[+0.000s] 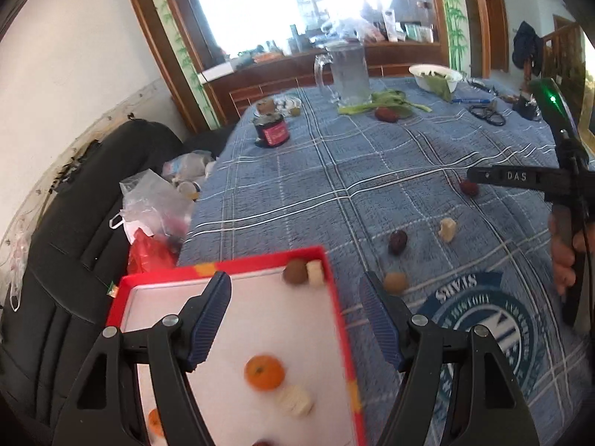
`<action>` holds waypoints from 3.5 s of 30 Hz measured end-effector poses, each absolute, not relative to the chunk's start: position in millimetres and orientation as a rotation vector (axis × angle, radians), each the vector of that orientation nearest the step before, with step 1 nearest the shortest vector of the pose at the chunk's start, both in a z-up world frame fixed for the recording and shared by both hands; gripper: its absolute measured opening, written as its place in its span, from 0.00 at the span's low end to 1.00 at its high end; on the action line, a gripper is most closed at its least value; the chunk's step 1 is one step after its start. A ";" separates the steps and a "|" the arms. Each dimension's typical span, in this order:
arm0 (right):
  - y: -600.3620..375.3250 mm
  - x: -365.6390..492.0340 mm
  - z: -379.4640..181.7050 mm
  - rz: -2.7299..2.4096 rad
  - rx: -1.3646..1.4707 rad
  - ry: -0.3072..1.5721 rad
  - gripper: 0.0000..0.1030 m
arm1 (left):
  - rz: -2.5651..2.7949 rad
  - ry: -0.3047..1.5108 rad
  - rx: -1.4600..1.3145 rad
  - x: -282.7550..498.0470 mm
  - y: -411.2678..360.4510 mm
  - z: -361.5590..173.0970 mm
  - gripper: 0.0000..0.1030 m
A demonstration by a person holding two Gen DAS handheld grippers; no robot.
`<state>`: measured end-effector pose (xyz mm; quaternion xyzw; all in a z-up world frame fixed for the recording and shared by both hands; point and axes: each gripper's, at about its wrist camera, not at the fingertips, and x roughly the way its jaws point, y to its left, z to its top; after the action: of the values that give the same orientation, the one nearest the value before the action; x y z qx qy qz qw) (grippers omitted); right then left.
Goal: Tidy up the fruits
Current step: 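Grasp a red date with the right tool while the left tool grasps a dark date, then carry both dates over the red tray and open both tools to drop them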
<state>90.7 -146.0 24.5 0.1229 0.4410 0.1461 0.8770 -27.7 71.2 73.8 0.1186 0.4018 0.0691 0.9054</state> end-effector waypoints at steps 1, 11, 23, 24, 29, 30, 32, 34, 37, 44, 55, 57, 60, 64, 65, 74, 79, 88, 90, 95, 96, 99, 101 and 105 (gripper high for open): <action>-144.4 91.9 21.0 0.312 0.248 0.928 0.39 | 0.135 0.838 0.242 -21.4 68.4 72.7 0.69; -143.4 92.5 11.3 0.322 0.162 0.921 0.22 | 0.063 0.935 0.275 21.1 35.5 49.2 0.69; -190.9 105.7 16.5 0.268 0.376 0.936 0.22 | -0.030 1.071 0.292 55.8 13.0 14.9 0.28; -196.2 106.6 16.7 0.266 0.405 0.938 0.22 | -0.040 1.082 0.280 57.1 13.1 12.4 0.22; -206.0 106.1 20.5 0.260 0.455 0.925 0.22 | -0.050 1.080 0.247 59.5 14.0 8.9 0.16; -205.3 105.6 21.3 0.263 0.455 0.922 0.22 | -0.047 1.074 0.242 58.1 14.7 10.6 0.16; -203.1 103.2 23.5 0.279 0.454 0.915 0.22 | -0.034 1.056 0.242 55.2 15.3 15.8 0.16; -199.2 100.2 27.7 0.294 0.444 0.895 0.22 | -0.022 1.027 0.236 48.5 16.6 24.9 0.16; -194.2 93.4 36.0 0.324 0.447 0.863 0.22 | -0.010 0.979 0.224 34.0 16.6 42.4 0.16; -181.4 81.5 53.9 0.403 0.462 0.811 0.23 | -0.025 0.811 0.263 -11.1 0.2 89.5 0.16; -173.4 75.2 61.5 0.458 0.482 0.792 0.23 | 0.129 0.750 0.236 -12.0 -3.1 107.1 0.16; -176.4 75.2 63.4 0.457 0.494 0.783 0.23 | 0.135 0.750 0.224 -10.8 -3.6 106.0 0.16; -177.2 75.1 65.2 0.446 0.487 0.771 0.23 | 0.119 0.773 0.218 -7.4 -6.6 99.5 0.16; -176.0 75.9 64.2 0.440 0.475 0.773 0.23 | 0.100 0.786 0.212 -8.3 -7.6 95.4 0.16; -175.2 76.2 63.8 0.439 0.471 0.774 0.23 | 0.096 0.788 0.208 -9.2 -7.0 94.8 0.16; -163.4 75.6 60.7 0.451 0.425 0.793 0.23 | 0.105 0.804 0.188 -8.1 3.7 89.4 0.16; -158.9 72.9 61.1 0.463 0.414 0.794 0.23 | 0.107 0.814 0.178 -5.6 7.8 86.5 0.16; -152.1 70.4 59.2 0.475 0.390 0.809 0.23 | 0.096 0.820 0.159 -4.0 11.8 85.4 0.16; -152.6 69.5 58.4 0.480 0.394 0.813 0.23 | 0.093 0.810 0.144 -7.1 15.4 88.5 0.16; -154.2 69.7 55.6 0.480 0.403 0.824 0.23 | 0.123 0.774 0.090 -27.2 40.6 101.1 0.16; -154.4 69.9 54.9 0.481 0.405 0.829 0.23 | 0.138 0.767 0.081 -33.8 48.8 104.0 0.16; -153.0 69.2 52.2 0.485 0.405 0.842 0.23 | 0.199 0.746 0.052 -56.7 80.4 111.7 0.16; -150.5 68.8 50.0 0.489 0.402 0.852 0.23 | 0.238 0.739 0.038 -72.9 101.4 114.5 0.16; -142.1 63.8 43.9 0.534 0.441 0.886 0.23 | 0.349 0.739 0.026 -110.0 147.4 111.1 0.16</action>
<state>63.8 -142.1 43.9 0.2090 0.4199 0.2530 0.8462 -110.0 147.4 111.1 0.0128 0.3592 0.1695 0.9177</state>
